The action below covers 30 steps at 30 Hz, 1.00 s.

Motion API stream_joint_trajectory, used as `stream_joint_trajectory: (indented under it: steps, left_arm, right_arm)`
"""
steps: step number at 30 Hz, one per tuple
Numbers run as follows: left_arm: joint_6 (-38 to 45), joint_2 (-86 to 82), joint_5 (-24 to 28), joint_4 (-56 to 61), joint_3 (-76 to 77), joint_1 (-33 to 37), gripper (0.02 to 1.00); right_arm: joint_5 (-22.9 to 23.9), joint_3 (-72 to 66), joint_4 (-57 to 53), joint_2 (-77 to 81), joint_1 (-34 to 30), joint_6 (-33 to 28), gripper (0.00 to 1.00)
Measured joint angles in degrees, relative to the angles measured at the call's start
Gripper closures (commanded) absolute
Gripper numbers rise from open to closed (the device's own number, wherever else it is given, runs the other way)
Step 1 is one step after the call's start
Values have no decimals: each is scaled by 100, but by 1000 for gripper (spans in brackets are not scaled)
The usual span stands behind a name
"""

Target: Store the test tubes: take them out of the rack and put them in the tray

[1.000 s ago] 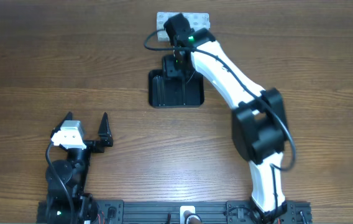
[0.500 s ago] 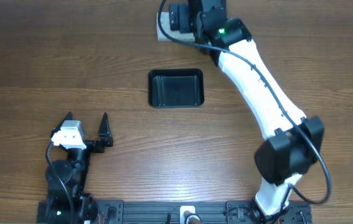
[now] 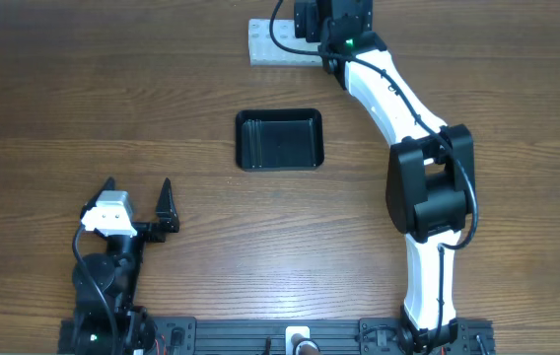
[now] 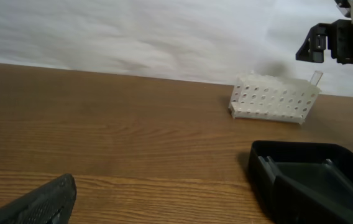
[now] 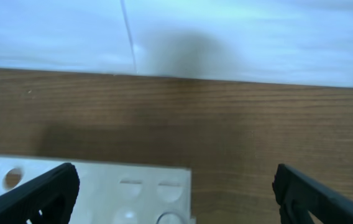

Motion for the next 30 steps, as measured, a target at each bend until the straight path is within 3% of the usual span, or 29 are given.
stream_joint_trajectory:
  steps: [4, 16, 30]
  left_arm:
    - [0, 0, 0, 0, 0, 0, 18]
    - [0, 0, 0, 0, 0, 0, 20]
    - [0, 0, 0, 0, 0, 0, 18]
  right_arm:
    - [0, 0, 195, 116, -59, -2, 45]
    - [17, 0, -35, 289, -61, -20, 283]
    - [-293, 0, -160, 289, -59, 4, 404]
